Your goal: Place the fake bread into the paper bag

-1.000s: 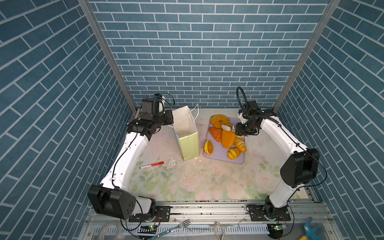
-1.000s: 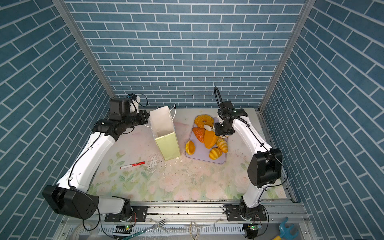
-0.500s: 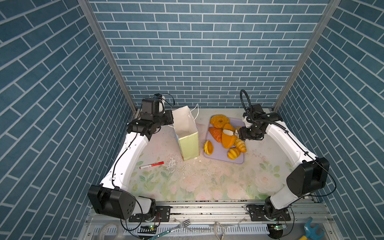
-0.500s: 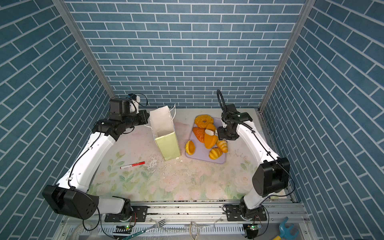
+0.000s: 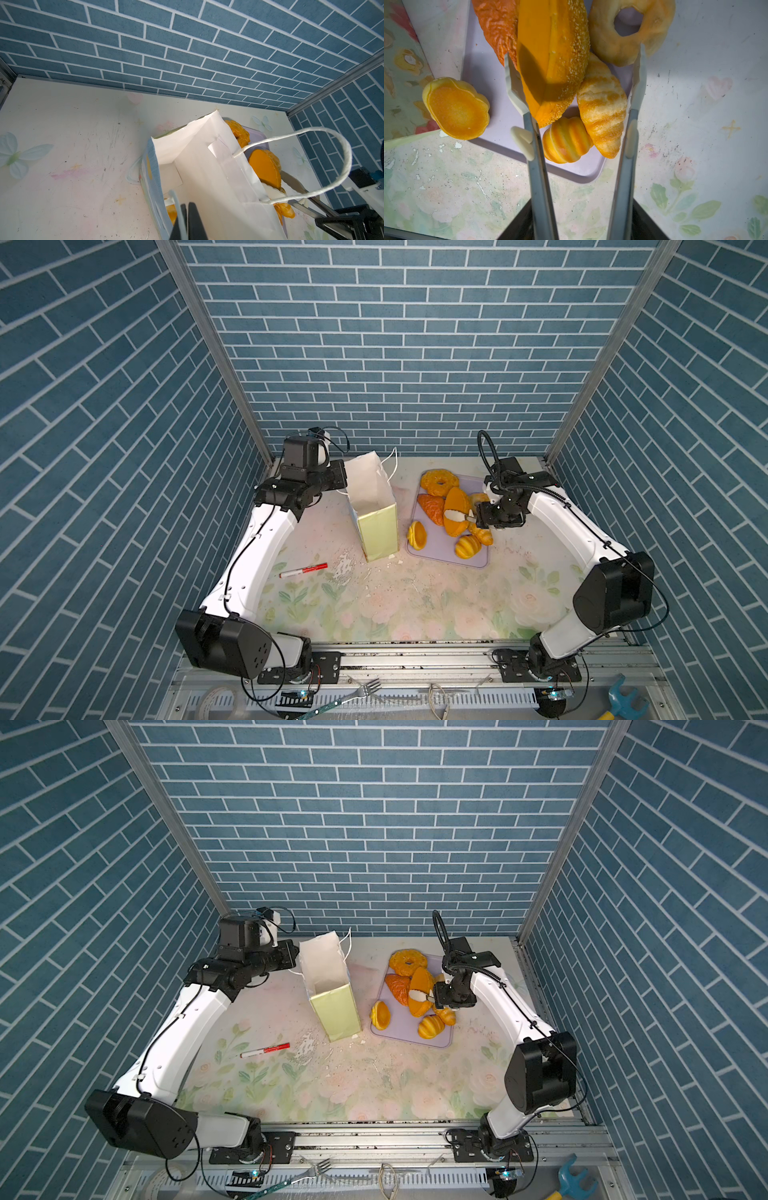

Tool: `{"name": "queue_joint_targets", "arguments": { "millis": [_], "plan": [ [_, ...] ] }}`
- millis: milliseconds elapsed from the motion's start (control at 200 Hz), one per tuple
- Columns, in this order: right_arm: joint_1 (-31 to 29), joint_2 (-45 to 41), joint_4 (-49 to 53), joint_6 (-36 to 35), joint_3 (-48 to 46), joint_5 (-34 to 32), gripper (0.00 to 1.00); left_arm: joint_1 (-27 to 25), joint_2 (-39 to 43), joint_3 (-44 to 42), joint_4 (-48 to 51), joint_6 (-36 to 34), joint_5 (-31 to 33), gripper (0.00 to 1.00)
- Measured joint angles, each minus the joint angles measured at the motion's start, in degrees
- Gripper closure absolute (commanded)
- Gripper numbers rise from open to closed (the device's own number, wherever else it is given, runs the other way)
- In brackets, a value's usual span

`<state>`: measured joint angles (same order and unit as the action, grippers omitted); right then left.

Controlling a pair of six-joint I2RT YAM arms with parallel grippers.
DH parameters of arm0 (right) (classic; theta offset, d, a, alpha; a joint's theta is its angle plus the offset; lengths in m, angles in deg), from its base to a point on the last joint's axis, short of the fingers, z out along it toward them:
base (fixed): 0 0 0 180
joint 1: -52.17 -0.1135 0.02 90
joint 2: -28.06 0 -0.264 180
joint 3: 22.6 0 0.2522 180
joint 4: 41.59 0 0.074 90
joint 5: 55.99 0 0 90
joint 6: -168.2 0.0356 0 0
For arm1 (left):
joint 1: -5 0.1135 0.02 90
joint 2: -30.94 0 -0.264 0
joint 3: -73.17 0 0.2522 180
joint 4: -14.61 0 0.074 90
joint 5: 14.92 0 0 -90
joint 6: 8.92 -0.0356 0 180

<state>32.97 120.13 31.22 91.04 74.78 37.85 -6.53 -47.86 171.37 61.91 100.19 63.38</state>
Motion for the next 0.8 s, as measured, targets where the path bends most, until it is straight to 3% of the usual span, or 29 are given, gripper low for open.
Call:
{"name": "queue_joint_targets", "arguments": {
  "millis": [505, 800],
  "plan": [
    [-0.1, 2.1, -2.1, -0.2, 1.5, 1.9, 0.5, -0.5, -0.9, 0.0, 0.0, 0.5, 0.1, 0.93],
    [-0.3, 3.6, -2.8, -0.6, 2.1, 3.7, 0.72, -1.3, -1.7, 0.0, 0.0, 0.7, 0.9, 0.93]
  ]
}}
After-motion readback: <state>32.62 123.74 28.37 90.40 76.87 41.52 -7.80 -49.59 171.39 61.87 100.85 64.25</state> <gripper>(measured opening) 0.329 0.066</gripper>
